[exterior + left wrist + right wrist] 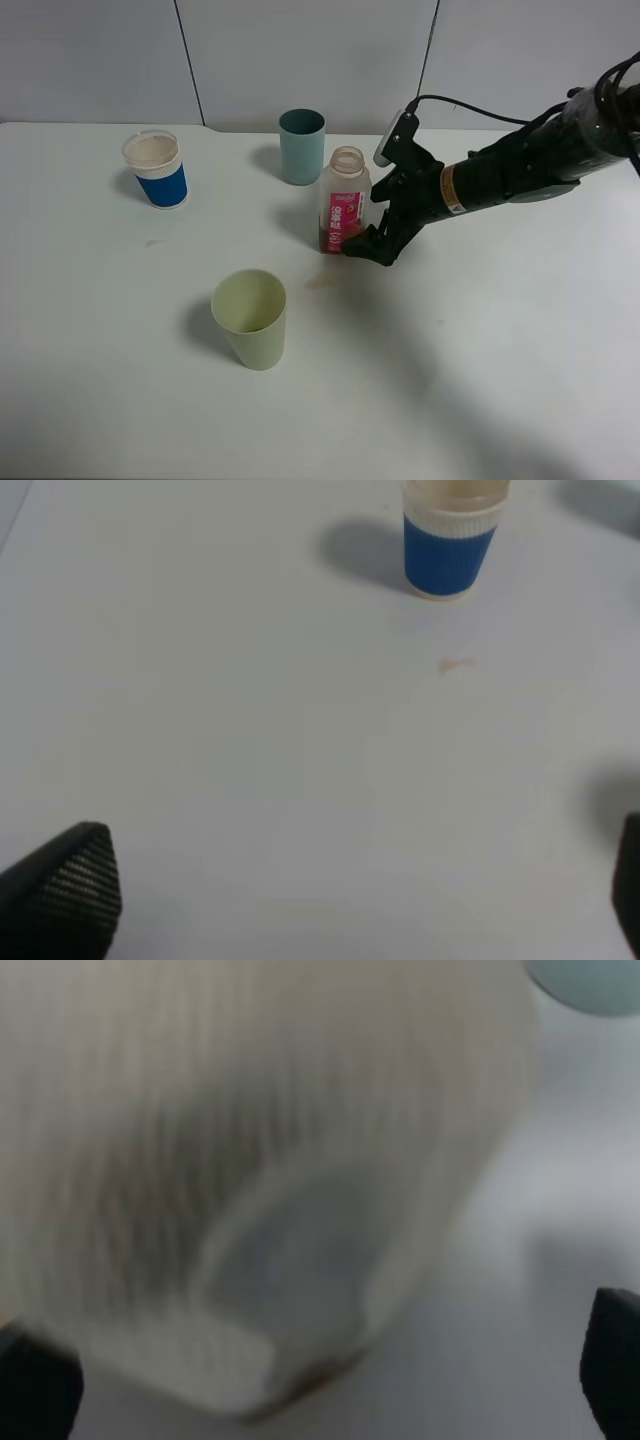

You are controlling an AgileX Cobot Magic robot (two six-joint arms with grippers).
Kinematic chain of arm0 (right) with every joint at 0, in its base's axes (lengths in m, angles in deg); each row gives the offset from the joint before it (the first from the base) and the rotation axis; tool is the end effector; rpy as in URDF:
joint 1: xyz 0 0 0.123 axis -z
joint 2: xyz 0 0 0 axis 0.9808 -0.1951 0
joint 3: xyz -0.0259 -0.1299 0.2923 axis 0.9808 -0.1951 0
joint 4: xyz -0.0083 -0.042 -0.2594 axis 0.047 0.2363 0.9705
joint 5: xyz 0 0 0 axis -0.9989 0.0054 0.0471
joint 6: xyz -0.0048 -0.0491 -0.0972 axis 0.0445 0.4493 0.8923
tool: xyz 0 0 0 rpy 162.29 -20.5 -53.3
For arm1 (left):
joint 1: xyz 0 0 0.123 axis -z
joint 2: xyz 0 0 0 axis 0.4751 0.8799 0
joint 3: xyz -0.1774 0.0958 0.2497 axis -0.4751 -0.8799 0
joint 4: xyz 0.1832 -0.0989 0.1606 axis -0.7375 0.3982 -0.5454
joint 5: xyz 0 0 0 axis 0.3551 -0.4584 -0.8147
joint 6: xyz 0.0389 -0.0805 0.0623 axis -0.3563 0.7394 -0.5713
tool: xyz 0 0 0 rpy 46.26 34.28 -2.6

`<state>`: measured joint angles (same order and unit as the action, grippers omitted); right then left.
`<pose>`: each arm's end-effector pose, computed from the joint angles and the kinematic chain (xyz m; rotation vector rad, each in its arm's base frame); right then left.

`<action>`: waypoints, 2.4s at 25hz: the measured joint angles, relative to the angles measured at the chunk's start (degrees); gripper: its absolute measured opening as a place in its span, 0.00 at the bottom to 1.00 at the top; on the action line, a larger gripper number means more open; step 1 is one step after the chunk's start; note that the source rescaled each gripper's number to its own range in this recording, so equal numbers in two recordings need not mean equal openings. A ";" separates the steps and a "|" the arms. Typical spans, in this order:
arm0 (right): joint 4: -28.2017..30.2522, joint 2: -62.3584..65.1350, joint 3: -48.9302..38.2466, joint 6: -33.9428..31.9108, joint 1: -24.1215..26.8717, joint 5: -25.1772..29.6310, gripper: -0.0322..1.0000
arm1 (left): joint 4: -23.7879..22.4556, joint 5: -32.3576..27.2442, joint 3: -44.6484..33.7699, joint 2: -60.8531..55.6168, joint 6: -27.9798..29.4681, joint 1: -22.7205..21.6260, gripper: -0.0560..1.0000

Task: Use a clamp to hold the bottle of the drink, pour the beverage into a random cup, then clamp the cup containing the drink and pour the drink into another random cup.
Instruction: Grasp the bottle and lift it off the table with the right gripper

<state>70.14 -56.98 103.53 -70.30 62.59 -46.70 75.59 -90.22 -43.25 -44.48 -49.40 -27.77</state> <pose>0.3564 0.1654 0.1123 -1.3498 1.9084 0.4915 -0.0164 0.0016 0.2766 -0.0058 2.0289 0.0011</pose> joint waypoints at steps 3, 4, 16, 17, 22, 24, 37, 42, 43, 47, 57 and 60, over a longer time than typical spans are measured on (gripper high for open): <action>0.78 -0.63 1.49 -1.83 -1.00 -0.32 1.00 | 0.00 0.00 0.00 0.00 0.00 0.00 1.00; 0.78 -0.76 1.66 -1.87 -1.21 -0.37 1.00 | 0.00 0.00 0.00 0.00 0.00 0.00 1.00; 1.02 -2.35 3.21 -1.72 -1.67 -2.86 1.00 | 0.00 0.00 0.00 0.00 0.00 0.00 1.00; 1.07 -2.74 3.97 -1.72 -1.69 -3.00 1.00 | 0.00 0.00 0.00 0.00 0.00 0.00 1.00; 0.88 -3.76 5.13 -1.77 -2.73 -4.18 1.00 | 0.00 0.00 0.00 0.00 0.00 0.00 1.00; 0.88 -3.93 5.26 -1.77 -3.17 -4.61 1.00 | 0.00 0.00 0.00 0.00 0.00 0.00 1.00; -1.09 -4.85 5.33 -1.82 -5.00 -3.41 0.12 | 0.00 0.00 0.00 0.00 0.00 0.00 1.00; -1.95 -4.84 5.35 -1.82 -6.15 -1.62 0.04 | 0.00 0.00 0.00 0.00 0.00 0.00 1.00; -2.00 -4.77 5.40 -1.82 -6.50 -1.17 0.04 | 0.00 0.00 0.00 0.00 0.00 0.00 1.00; -2.26 -4.64 5.42 -1.82 -7.19 -0.33 0.04 | 0.00 0.00 0.00 0.00 0.00 0.00 1.00; -1.87 -2.27 5.32 -1.92 -7.65 3.05 0.04 | 0.00 0.00 0.00 0.00 0.00 0.00 1.00; -1.87 0.00 5.32 -4.08 -7.65 4.11 0.04 | 0.00 0.00 0.00 0.00 0.00 0.00 1.00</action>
<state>68.28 -56.98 108.84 -74.38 54.94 -42.59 75.59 -90.22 -43.25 -44.48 -49.40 -27.77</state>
